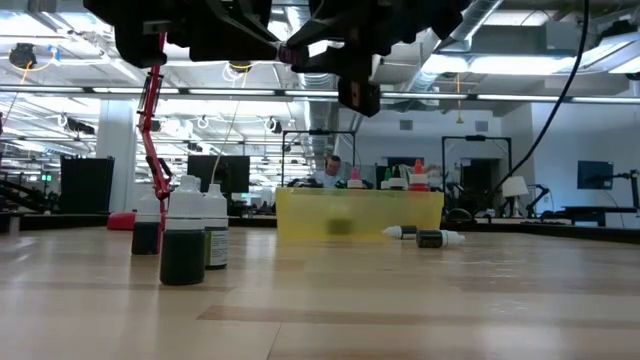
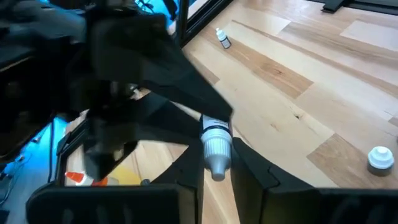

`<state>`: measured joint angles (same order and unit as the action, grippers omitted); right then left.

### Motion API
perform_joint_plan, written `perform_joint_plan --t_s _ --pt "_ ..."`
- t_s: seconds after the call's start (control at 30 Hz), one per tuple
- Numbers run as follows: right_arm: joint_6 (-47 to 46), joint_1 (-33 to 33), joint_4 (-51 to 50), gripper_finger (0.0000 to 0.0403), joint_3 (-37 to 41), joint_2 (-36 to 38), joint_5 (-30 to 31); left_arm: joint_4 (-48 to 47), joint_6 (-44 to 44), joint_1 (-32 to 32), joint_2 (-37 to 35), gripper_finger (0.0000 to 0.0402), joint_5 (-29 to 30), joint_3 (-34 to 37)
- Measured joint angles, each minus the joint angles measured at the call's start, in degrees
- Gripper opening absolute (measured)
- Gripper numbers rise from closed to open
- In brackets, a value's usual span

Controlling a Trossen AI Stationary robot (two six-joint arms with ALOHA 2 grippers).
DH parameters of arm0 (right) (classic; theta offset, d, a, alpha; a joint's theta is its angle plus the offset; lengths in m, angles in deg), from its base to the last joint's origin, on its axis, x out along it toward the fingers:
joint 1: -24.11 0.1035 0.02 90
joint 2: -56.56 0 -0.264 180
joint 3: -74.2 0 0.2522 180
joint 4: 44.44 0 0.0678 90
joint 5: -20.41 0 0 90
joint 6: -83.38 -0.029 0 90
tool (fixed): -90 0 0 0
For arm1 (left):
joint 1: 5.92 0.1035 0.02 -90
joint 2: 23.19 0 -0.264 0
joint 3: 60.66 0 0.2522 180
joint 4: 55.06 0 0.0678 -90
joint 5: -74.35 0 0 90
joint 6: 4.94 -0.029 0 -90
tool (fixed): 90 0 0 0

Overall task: Pick & Place food coloring
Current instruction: Put the small purple food coloring bottle into the yellow bin

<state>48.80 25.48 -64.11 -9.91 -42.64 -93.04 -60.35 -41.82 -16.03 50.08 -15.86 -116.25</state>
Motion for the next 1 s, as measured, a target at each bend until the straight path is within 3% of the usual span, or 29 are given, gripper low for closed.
perform_joint_plan --t_s 0.3,0.53,0.77,1.0 --pt "5.3 -5.6 -13.3 0.0196 -7.0 1.3 -7.8 -0.3 0.0 0.1 0.0 0.0043 -0.9 0.0" --pt "15.3 -10.9 -26.6 0.0222 -10.3 6.8 -7.5 -2.4 4.1 2.9 0.1 0.0054 3.9 0.0" --pt "22.9 -13.6 -34.7 0.0215 -10.3 13.7 0.0 -7.1 13.4 12.4 2.3 0.0055 4.1 -3.6" --pt "24.6 -14.0 -41.6 0.0206 -10.3 16.6 9.8 -21.5 16.4 21.8 13.5 0.0054 6.3 -16.1"
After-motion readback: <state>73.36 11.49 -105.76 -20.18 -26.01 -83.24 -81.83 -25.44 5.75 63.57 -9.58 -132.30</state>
